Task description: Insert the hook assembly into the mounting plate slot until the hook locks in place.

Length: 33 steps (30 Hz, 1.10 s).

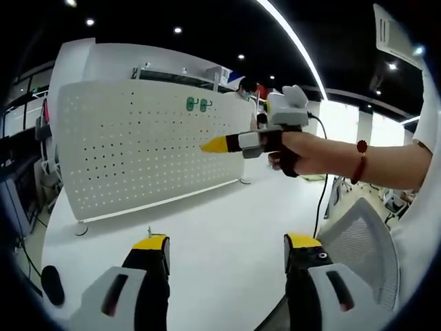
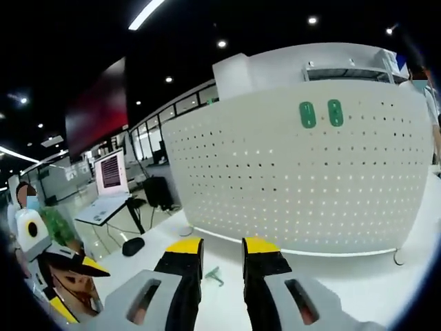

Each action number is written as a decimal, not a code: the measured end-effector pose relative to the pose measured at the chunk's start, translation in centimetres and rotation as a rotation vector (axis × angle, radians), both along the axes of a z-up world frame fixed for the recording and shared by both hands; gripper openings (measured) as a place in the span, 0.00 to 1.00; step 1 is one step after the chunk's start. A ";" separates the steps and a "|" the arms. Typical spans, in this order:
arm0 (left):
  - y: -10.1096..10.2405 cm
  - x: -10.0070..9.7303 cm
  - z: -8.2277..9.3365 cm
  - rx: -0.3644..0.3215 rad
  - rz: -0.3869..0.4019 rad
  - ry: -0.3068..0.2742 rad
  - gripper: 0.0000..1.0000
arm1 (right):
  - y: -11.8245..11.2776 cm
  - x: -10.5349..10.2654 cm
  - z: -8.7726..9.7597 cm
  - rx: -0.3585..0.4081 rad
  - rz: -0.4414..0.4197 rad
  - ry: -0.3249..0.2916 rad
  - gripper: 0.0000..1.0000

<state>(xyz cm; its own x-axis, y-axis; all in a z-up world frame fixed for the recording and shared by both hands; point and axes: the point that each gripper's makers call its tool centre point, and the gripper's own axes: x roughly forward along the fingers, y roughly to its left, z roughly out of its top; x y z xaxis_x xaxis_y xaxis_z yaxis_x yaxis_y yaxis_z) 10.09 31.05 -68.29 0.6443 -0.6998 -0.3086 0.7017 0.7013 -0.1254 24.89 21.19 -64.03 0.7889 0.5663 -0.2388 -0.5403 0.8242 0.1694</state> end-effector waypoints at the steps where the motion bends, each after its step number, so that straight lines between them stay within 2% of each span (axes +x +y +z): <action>1: 0.0 0.0 -0.1 -0.001 0.000 0.003 0.69 | 0.0 0.0 -0.2 -0.004 0.001 0.002 0.21; 12: 0.0 -0.1 -0.7 0.012 0.007 0.018 0.69 | 0.6 -1.2 -2.7 -0.034 0.052 0.054 0.21; 24: 0.4 0.3 -1.4 0.026 0.024 0.037 0.68 | 1.7 -1.6 -4.4 -0.053 0.091 0.075 0.19; 28: 0.9 0.6 -2.2 0.071 0.031 0.036 0.66 | 2.2 -2.0 -4.7 -0.048 0.108 0.081 0.19; 31: 1.2 1.1 -2.7 0.064 0.038 0.045 0.65 | 2.4 -2.2 -4.9 -0.044 0.107 0.087 0.19; 33: 1.5 1.4 -3.3 0.091 0.044 0.049 0.64 | 2.4 -2.2 -5.0 -0.044 0.102 0.086 0.19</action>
<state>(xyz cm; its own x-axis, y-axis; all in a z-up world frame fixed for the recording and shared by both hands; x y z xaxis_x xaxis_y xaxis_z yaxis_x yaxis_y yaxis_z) 11.49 32.55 -71.57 0.6562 -0.6390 -0.4013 0.6648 0.7412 -0.0932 22.67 23.56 -69.05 0.7031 0.6303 -0.3292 -0.6072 0.7731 0.1834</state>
